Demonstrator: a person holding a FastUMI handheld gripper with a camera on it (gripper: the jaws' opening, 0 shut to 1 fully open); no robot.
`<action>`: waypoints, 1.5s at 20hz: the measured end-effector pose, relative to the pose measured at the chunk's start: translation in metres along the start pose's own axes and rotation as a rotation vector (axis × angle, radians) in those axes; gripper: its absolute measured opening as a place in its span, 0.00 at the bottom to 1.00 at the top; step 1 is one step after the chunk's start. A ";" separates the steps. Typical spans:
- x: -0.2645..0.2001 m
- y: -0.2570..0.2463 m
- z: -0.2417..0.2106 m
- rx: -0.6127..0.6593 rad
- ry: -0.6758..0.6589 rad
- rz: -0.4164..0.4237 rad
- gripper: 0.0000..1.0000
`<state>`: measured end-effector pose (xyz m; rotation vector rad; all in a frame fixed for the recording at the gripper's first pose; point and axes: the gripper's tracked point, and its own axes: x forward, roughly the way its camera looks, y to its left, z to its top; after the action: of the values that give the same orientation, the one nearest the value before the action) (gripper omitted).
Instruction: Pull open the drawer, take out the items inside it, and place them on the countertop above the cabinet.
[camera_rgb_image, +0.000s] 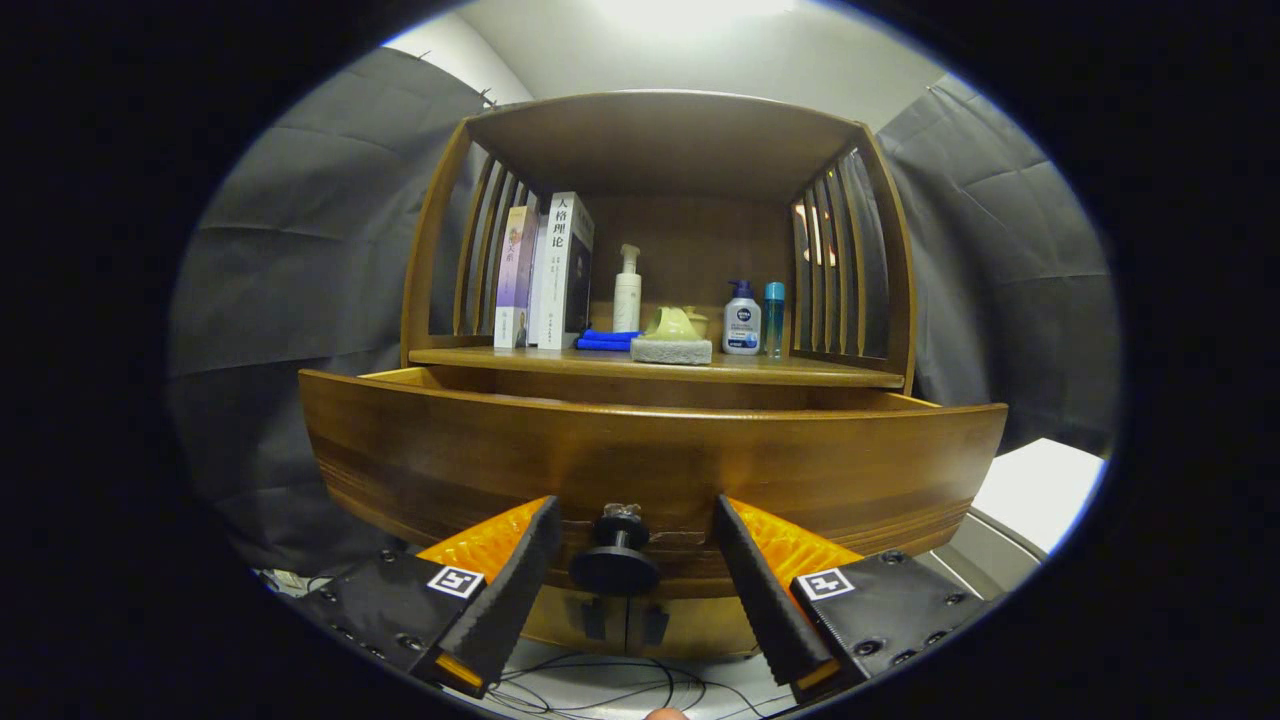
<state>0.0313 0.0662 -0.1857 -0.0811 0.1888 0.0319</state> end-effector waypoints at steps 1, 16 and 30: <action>0.002 0.000 0.000 -0.001 -0.002 -0.002 0.97; 0.059 -0.004 0.006 -0.011 0.020 -0.027 0.98; 0.096 -0.005 0.009 -0.022 0.013 -0.060 0.99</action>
<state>0.1278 0.0645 -0.1944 -0.1091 0.1993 -0.0261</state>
